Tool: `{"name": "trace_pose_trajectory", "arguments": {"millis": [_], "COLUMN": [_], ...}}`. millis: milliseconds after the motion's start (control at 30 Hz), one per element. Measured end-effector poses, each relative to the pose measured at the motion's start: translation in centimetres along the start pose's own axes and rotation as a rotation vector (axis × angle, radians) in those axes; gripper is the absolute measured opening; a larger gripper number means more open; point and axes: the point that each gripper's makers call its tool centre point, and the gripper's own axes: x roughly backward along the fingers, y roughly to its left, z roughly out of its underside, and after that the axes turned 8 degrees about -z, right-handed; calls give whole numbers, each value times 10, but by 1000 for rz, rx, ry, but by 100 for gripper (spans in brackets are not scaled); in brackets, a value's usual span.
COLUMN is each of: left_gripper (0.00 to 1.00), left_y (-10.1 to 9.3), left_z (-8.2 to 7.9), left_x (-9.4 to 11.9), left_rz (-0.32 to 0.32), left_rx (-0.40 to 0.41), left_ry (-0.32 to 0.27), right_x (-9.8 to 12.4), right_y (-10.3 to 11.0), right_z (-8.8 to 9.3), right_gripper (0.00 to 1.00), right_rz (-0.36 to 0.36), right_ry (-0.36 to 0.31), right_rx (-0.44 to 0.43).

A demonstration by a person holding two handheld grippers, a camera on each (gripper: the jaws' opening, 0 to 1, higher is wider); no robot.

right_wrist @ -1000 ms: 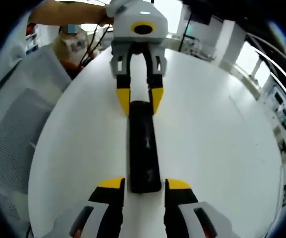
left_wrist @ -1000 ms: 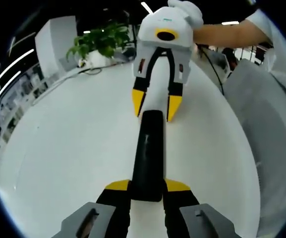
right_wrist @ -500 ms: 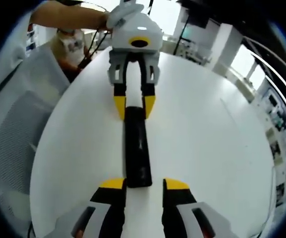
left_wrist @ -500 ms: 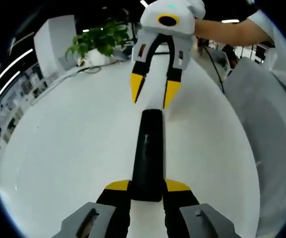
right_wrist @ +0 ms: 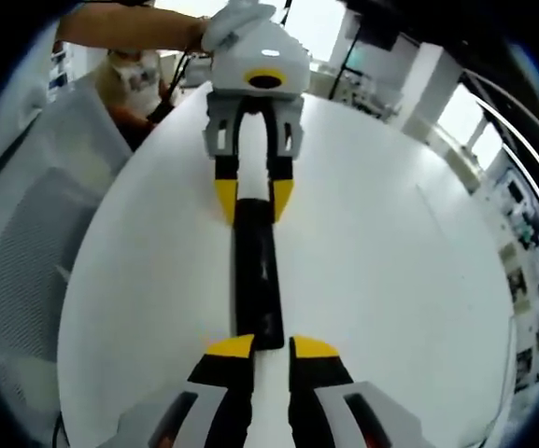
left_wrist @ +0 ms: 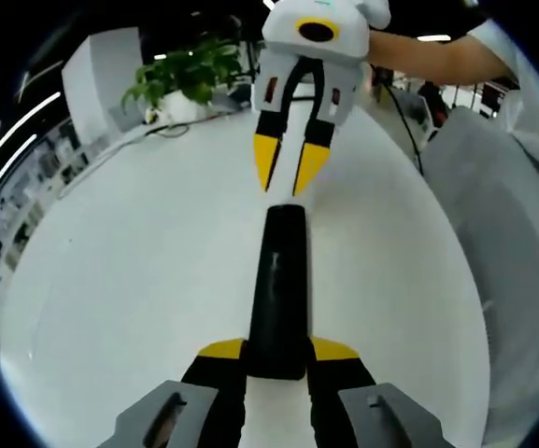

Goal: Press the specified remote control buttons in sequence, fully releasing each button before pressing the next.

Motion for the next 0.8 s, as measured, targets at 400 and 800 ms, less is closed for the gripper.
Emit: {"name": "trace_pose_trajectory", "arguments": {"millis": [400, 800], "left_gripper": [24, 24], "left_y": [0, 0], "left_z": [1, 0], "left_x": [0, 1], "left_rz": [-2, -1], "left_rx": [5, 4], "left_ry": [-10, -10], "right_x": [-3, -7], "right_y": [1, 2], "right_z": [1, 1], "right_gripper": [0, 0], "right_rz": [-22, -42], "right_ry": [27, 57], "right_rx": [26, 39]}}
